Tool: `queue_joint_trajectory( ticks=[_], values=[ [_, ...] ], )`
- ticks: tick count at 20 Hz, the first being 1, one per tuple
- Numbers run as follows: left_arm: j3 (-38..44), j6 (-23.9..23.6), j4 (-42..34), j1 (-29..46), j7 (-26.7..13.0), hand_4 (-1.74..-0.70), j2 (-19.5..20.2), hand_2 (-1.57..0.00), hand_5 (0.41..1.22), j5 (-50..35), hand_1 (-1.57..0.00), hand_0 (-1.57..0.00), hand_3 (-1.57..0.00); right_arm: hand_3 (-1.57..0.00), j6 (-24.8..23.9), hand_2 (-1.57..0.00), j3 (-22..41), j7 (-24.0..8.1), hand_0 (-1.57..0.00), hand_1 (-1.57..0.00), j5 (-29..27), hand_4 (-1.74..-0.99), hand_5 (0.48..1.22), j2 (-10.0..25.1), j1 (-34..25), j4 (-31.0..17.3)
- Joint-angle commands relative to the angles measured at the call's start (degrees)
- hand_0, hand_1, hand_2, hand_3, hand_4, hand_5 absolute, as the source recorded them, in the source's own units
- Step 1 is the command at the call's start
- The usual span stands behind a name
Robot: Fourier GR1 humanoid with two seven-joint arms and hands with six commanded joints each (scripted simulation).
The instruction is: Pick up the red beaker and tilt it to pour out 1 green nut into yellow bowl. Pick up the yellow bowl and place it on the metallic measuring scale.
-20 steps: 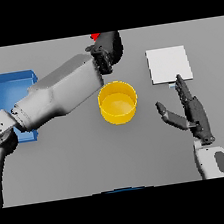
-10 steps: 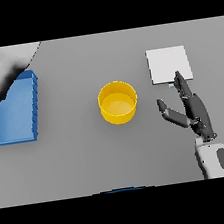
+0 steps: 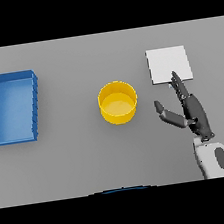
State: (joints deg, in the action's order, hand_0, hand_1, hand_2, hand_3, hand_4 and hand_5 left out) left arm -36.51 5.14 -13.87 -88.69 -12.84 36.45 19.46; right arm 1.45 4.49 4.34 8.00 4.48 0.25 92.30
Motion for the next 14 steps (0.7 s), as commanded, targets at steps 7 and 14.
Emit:
queue_joint_trajectory(
  ticks=[7,14],
  values=[
    [4.02,-7.39,-3.23,15.39,-8.54,-1.74,1.99,-1.57,1.221,-13.02,-1.57,-1.57,-1.44,0.00,0.53,0.00,0.04,0.82,0.00,0.00,-0.52,-1.293,0.667,0.02,0.35,-0.35],
    [5.36,-15.49,-14.09,29.60,-15.64,-1.74,4.18,-1.57,1.221,-23.04,-1.57,-1.57,-1.52,0.00,1.09,0.00,0.25,1.13,0.00,0.00,0.20,-1.304,0.707,0.98,0.07,-1.34]
  ],
)
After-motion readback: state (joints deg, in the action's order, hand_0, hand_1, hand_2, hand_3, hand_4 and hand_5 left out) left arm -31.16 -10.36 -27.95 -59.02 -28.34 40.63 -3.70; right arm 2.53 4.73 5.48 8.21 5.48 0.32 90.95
